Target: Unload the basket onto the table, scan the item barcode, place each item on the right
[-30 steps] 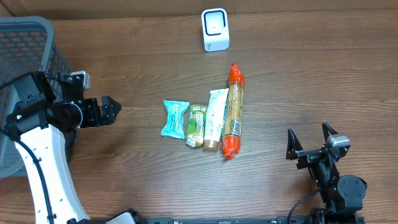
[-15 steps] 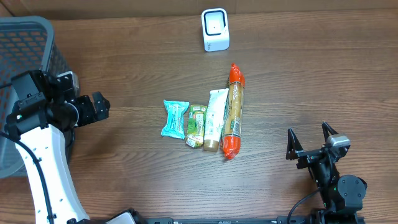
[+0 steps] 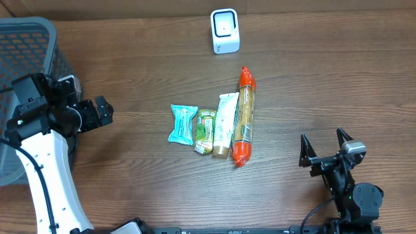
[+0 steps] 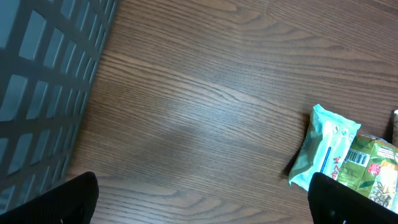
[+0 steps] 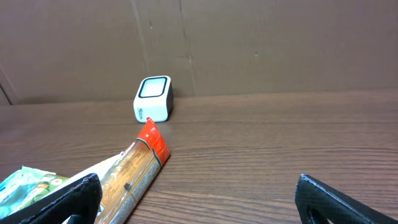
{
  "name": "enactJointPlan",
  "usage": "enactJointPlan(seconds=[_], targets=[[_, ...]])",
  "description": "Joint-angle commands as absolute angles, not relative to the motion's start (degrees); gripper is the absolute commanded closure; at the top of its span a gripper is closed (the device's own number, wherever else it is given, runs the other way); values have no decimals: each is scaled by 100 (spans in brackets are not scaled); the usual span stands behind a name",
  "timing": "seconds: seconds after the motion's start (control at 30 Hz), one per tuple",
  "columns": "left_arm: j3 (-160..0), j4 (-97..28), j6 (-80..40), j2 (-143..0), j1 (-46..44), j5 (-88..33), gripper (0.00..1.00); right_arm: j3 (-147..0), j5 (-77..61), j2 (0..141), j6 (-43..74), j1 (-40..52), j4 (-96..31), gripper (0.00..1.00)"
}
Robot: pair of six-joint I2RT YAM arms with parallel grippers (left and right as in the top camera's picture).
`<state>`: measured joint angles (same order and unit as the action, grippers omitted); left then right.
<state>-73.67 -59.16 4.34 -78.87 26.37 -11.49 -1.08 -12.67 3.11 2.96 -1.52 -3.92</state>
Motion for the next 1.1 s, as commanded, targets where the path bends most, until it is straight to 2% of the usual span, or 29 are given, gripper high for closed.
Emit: enactJointPlan(seconds=[0.0,1.07], targets=[[-7426,-5911,318,-7918,2661,-1096,0,-47,-1225,263,283,-156,-357,0],[-7426,-5911,318,-7918,2659,-1096,0,-47,-1315,263,318,-156,-316,0]])
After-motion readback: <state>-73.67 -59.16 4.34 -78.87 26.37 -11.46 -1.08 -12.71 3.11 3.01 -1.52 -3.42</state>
